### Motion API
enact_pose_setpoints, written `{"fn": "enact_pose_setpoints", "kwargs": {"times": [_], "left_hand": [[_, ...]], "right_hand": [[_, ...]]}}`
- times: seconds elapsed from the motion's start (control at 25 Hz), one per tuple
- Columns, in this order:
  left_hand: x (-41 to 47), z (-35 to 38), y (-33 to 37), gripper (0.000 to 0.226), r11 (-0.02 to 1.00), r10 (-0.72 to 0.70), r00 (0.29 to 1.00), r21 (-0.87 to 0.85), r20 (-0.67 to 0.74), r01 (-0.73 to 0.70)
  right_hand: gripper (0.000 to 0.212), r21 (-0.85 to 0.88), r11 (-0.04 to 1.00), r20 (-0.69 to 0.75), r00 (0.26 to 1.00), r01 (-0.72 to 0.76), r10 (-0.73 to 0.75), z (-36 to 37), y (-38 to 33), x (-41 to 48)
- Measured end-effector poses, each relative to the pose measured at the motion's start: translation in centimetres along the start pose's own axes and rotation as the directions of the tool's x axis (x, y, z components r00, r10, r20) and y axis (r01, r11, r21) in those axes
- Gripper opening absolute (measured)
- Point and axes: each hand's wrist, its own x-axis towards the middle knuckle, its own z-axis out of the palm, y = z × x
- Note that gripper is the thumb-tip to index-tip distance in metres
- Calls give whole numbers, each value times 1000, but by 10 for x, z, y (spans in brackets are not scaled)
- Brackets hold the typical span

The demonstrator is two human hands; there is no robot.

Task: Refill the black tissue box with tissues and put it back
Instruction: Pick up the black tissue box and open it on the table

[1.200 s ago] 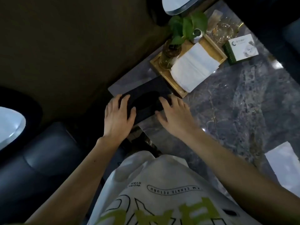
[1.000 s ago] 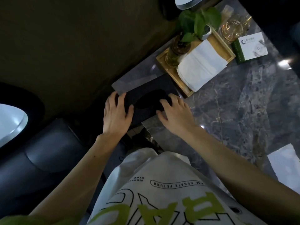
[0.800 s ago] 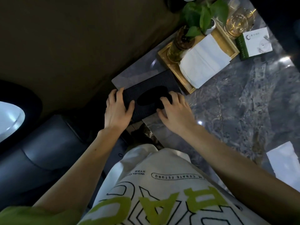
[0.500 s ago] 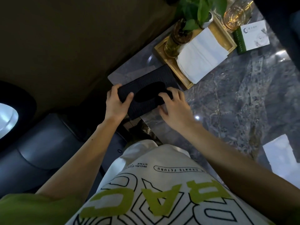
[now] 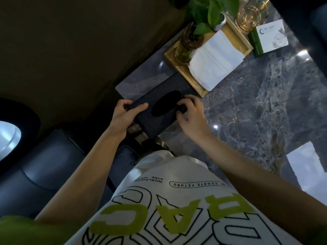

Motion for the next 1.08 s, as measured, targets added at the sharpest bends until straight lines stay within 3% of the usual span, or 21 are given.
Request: {"fn": "enact_pose_setpoints", "kwargs": {"times": [0.16, 0.36, 0.48, 0.6, 0.68, 0.84, 1.08], "left_hand": [[-20, 12, 2, 49, 998, -10, 986, -55, 164, 19], [-33, 21, 14, 52, 992, 67, 972, 93, 225, -90], [-45, 31, 20, 66, 947, 172, 955, 226, 242, -228], [-61, 44, 23, 72, 835, 302, 913, 386, 276, -393], [-72, 54, 24, 70, 759, 367, 877, 444, 311, -476], [-89, 81, 25, 73, 658, 452, 805, 466, 384, -591], [-103, 122, 28, 72, 534, 482, 676, 425, 557, -731]], "right_hand": [[24, 192, 972, -54, 987, -138, 151, -13, -7, 8], [46, 350, 880, -61, 930, -320, 362, -15, -16, 1], [62, 532, 727, -29, 848, -435, 529, -18, -19, 1], [83, 713, 472, 102, 743, -519, 662, -33, -22, 1], [84, 759, 376, 150, 705, -531, 693, -47, -22, -3], [95, 804, 294, 159, 663, -517, 732, -63, -8, -16], [68, 904, 210, 79, 629, -372, 774, -85, 20, -48]]}}
